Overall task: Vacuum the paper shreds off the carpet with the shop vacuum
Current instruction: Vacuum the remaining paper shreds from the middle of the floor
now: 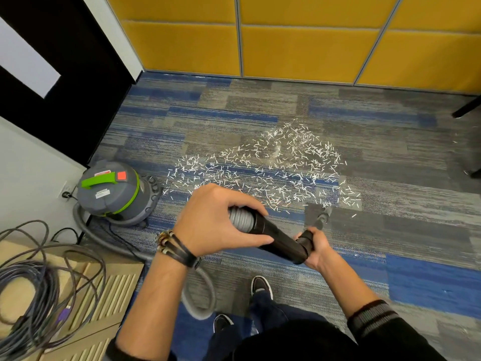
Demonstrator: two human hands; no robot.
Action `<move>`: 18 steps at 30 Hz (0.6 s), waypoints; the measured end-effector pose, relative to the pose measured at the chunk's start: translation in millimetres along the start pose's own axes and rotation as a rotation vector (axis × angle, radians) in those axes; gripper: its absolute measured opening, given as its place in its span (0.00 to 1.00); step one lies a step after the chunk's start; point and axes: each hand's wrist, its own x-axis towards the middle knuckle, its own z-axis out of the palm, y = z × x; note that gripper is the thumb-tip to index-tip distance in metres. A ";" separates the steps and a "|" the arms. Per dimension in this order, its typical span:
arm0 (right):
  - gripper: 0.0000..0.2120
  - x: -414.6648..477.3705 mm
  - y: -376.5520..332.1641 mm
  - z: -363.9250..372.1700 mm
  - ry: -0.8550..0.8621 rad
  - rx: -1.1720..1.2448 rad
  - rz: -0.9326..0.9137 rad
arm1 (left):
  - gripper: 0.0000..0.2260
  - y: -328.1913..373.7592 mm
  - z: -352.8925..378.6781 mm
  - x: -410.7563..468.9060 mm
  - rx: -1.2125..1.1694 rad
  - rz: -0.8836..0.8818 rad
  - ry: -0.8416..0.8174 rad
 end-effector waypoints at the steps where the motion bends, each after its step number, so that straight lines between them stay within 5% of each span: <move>1: 0.12 -1.6 2.6 2.6 -0.012 -0.009 -0.001 | 0.15 2.6 -3.2 -1.8 0.006 0.005 0.001; 18: 0.13 -48.8 38.8 -56.4 0.041 -0.075 -0.032 | 0.15 37.3 8.3 -62.9 -0.090 0.122 0.019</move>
